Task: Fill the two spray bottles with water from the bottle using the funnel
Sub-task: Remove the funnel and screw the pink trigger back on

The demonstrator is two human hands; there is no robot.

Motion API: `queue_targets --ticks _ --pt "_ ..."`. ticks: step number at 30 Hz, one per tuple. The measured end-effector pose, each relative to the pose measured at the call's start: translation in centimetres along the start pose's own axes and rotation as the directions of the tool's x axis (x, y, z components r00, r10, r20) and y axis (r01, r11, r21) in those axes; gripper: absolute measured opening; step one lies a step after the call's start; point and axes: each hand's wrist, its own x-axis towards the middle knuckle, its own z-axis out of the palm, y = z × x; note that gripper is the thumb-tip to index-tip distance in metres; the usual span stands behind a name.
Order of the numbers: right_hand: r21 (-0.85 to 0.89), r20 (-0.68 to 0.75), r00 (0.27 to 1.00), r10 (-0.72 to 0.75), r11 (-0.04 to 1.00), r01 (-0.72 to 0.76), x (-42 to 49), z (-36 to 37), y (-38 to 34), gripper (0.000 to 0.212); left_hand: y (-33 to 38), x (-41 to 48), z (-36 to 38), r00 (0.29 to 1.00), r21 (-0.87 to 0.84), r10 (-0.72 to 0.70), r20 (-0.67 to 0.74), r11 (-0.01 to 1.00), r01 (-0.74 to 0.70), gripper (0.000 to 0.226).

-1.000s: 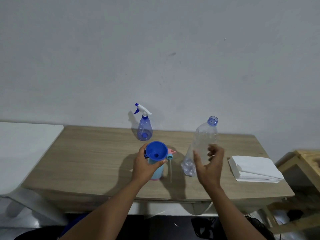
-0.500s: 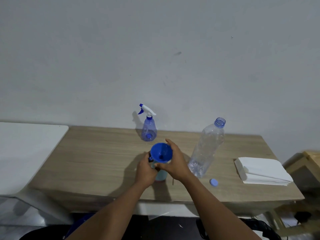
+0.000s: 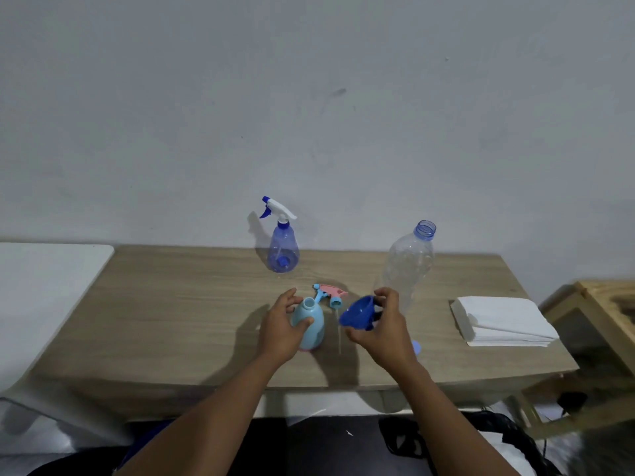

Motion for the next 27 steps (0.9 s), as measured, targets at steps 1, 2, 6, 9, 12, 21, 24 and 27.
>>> queue_targets --ticks 1,2,6,9,12,21,24,27 --pt "-0.098 0.031 0.999 0.044 0.994 -0.041 -0.4 -0.1 1.2 0.076 -0.1 0.0 0.0 1.0 0.001 0.001 0.004 1.0 -0.001 0.073" --pt "-0.198 0.063 0.994 0.092 0.977 -0.078 -0.8 0.0 2.2 0.073 -0.2 0.1 0.0 1.0 -0.003 0.001 0.006 1.0 -0.001 0.073" --pt "-0.497 0.141 0.97 0.199 0.862 -0.104 -1.6 0.8 5.0 0.075 -0.2 0.1 -0.1 1.0 -0.002 -0.007 0.017 1.0 0.007 0.072" --pt "-0.617 0.162 0.964 0.212 0.784 -0.069 -1.4 1.7 5.8 0.08 -0.2 0.2 -0.2 1.0 0.009 -0.01 0.022 1.0 0.01 0.072" --pt "-0.659 0.146 0.958 0.246 0.747 -0.091 -1.1 2.7 6.3 0.077 -0.3 0.2 -0.1 1.0 0.014 -0.014 0.011 1.0 0.014 0.073" --pt "-0.67 0.042 0.992 0.122 0.74 -0.062 -1.3 3.7 6.2 0.063 -0.4 0.3 -0.3 1.0 0.021 -0.003 0.016 1.0 0.003 0.073" --pt "-0.603 0.026 1.0 -0.006 0.797 0.02 -0.8 3.7 5.0 0.048 -0.7 0.1 -0.1 1.0 -0.015 0.011 -0.004 1.0 -0.011 0.069" --pt "-0.437 -0.009 0.993 -0.116 0.894 0.1 1.2 4.4 3.3 0.027 -1.0 0.0 0.1 1.0 -0.037 0.021 -0.02 0.999 -0.022 0.067"
